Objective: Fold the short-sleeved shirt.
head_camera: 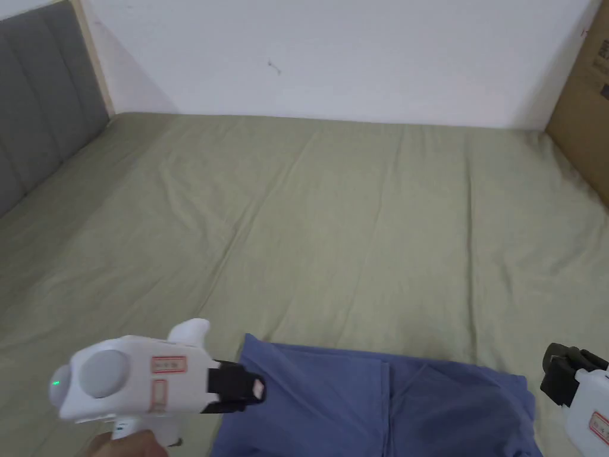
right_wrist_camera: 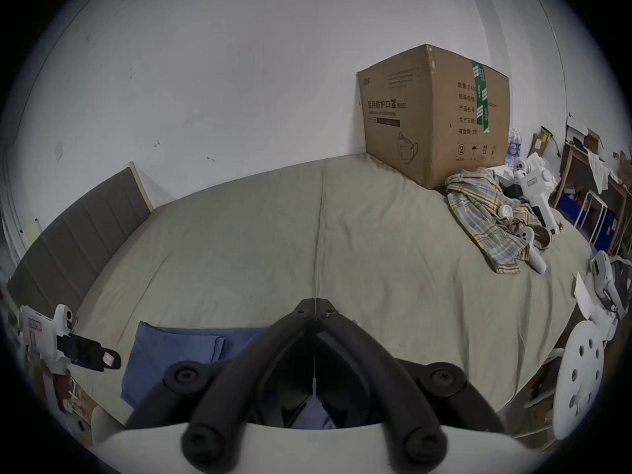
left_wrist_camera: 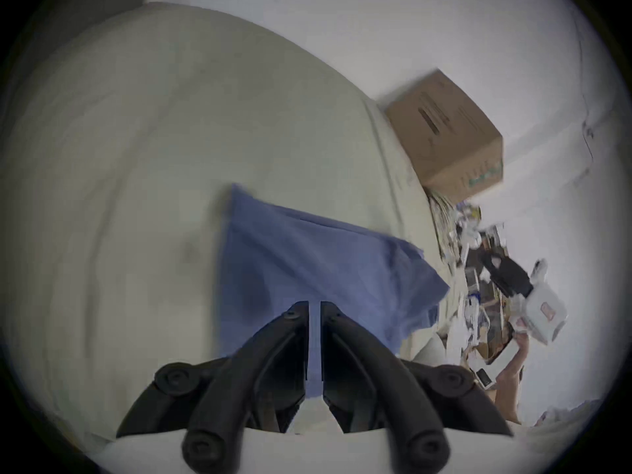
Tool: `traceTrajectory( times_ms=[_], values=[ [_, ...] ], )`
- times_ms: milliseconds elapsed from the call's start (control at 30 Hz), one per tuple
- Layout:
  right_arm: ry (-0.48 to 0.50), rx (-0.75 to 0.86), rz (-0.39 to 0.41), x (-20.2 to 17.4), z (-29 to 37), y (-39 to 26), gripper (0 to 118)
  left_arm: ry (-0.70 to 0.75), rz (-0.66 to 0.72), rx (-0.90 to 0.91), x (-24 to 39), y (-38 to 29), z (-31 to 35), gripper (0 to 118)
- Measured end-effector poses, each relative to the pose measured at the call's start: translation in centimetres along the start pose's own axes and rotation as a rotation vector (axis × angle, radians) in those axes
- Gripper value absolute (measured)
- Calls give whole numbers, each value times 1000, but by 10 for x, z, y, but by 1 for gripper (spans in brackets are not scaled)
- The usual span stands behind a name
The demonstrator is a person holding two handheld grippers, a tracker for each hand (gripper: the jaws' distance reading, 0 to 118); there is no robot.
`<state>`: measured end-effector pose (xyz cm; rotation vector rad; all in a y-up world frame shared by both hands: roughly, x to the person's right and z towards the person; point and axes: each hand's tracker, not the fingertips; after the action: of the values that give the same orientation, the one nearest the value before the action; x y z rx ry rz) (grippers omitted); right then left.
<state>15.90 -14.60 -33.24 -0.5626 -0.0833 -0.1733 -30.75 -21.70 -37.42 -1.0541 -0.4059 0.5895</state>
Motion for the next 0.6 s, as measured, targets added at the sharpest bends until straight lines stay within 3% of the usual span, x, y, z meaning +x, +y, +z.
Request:
traceTrajectory(
  times_ms=[33, 67, 100, 133, 467, 500, 533, 567, 600],
  values=[
    [1, -4, 7, -3, -1, 1, 1, -5, 30, 7, -14, 1, 5, 17],
    [2, -8, 15, -6, -3, 1, 1, -19, 62, 8, -29, 0, 10, 36],
    [2, -11, 22, -9, -5, 1, 1, -53, 89, -5, -40, -2, 11, 82],
    [2, -15, 27, -13, -7, 1, 1, -79, 114, -12, -48, -3, 9, 114],
    [21, -52, 91, -39, -20, 6, 1, -337, 250, -47, -63, -11, -52, 118],
    [20, -54, 95, -41, -21, 6, 1, -374, 287, -39, -62, -8, -56, 116],
    [19, -56, 102, -43, -22, 6, 1, -403, 336, -52, -62, -6, -60, 104],
    [16, -60, 108, -44, -23, 6, 1, -423, 379, -66, -71, -6, -62, 71],
    [16, -64, 112, -45, -24, 6, 1, -388, 362, -73, -71, -3, -66, 8]
  ],
)
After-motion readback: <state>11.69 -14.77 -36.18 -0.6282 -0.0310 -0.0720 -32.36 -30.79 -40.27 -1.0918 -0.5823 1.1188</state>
